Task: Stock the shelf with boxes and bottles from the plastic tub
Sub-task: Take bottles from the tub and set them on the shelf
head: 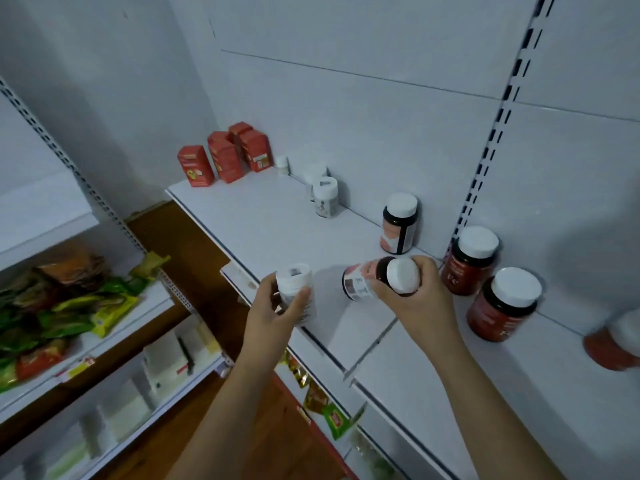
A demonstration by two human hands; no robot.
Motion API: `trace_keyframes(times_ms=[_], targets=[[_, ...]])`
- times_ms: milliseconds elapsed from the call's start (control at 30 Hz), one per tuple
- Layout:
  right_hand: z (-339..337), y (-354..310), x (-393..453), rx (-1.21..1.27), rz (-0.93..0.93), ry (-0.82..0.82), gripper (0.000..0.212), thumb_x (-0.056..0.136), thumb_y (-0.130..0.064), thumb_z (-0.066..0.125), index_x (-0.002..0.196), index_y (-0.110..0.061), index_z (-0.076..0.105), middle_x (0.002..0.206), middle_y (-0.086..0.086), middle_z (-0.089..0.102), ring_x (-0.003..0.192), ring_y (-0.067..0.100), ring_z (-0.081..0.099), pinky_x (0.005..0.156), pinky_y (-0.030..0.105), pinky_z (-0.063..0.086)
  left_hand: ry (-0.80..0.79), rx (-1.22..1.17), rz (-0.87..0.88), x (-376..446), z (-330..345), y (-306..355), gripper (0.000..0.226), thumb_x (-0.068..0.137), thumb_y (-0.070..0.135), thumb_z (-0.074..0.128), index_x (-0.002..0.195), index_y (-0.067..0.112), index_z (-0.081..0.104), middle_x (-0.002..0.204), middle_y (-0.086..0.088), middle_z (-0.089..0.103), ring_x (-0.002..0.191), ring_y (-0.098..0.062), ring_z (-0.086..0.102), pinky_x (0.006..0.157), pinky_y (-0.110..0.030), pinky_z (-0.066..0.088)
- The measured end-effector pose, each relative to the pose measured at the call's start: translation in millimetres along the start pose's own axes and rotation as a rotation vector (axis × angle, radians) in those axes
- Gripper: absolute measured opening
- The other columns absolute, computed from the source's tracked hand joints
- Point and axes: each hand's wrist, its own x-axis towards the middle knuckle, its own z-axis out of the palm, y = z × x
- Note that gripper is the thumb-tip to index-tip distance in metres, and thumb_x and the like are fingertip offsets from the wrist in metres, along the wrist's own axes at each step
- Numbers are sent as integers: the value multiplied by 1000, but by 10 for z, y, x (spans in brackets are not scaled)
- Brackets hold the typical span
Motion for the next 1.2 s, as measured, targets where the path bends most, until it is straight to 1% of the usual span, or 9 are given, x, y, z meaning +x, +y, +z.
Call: trace_keyframes(times_ms=[233, 333, 433, 567, 733, 833, 933, 1100, 1200], targets=[[193, -26, 277, -63, -207, 179, 52, 70, -48, 79, 109, -28, 52, 106, -8, 60, 97, 12, 58, 78, 22, 48, -96, -10, 58, 506, 54, -103, 47, 91, 39, 63, 134, 29, 46, 123, 19, 58, 106, 8, 58, 78, -8, 50], [329, 199, 308, -164, -196, 73, 64, 75, -47, 78, 129, -26, 51, 122, -6, 57, 114, 15, 53, 92, 30, 48, -163, 22, 92, 669, 77, -176, 51, 90, 41, 64, 136, 30, 46, 126, 18, 58, 108, 7, 58, 88, -16, 51], [462, 377, 281, -281, -104, 26, 61, 76, -40, 79, 128, -21, 54, 113, -5, 56, 108, 18, 55, 87, 29, 47, -240, 77, 118, 815, 66, -269, 52, 88, 40, 67, 135, 34, 44, 127, 21, 58, 109, 10, 56, 93, -17, 48], [591, 438, 272, -510, -122, 229, 47, 76, -47, 77, 107, -15, 64, 95, 1, 64, 90, 21, 59, 78, 34, 49, -352, 193, 176, 1055, -9, -382, 60, 85, 40, 73, 136, 33, 43, 130, 17, 58, 117, 2, 56, 103, -28, 47], [710, 317, 211, -561, 1, 397, 57, 80, -28, 80, 126, -6, 55, 117, 13, 55, 108, 30, 53, 94, 36, 44, -459, 331, 287, 1221, -142, -468, 64, 84, 40, 76, 139, 33, 44, 133, 19, 55, 120, -1, 53, 97, -13, 41], [831, 120, 50, -503, -74, 485, 51, 78, -16, 79, 122, -7, 55, 115, 7, 47, 104, 24, 52, 91, 32, 46, -508, 468, 436, 1374, -270, -538, 70, 81, 44, 76, 141, 28, 44, 136, 14, 54, 121, -3, 51, 103, -25, 43], [1095, -137, -70, -405, -131, 422, 46, 84, -22, 74, 125, -16, 52, 119, -2, 44, 105, 15, 52, 89, 27, 46, -490, 641, 576, 1534, -443, -657, 70, 86, 55, 63, 144, 23, 42, 143, 8, 48, 129, -9, 45, 111, -32, 36], [1519, -160, 137, -275, -92, 123, 81, 79, -41, 78, 146, -24, 35, 141, -8, 35, 128, 6, 35, 104, 25, 36, -329, 854, 611, 1964, -753, -894, 59, 99, 45, 23, 147, 18, 44, 154, -2, 41, 141, -20, 38, 119, -38, 23], [1653, 5, 342, -256, 16, -28, 82, 68, -52, 80, 138, -30, 45, 130, -11, 52, 123, 8, 50, 101, 28, 46, -296, 919, 548, 2269, -888, -927, 67, 96, 51, 14, 150, 22, 41, 159, -5, 33, 148, -24, 28, 119, -39, 19]])
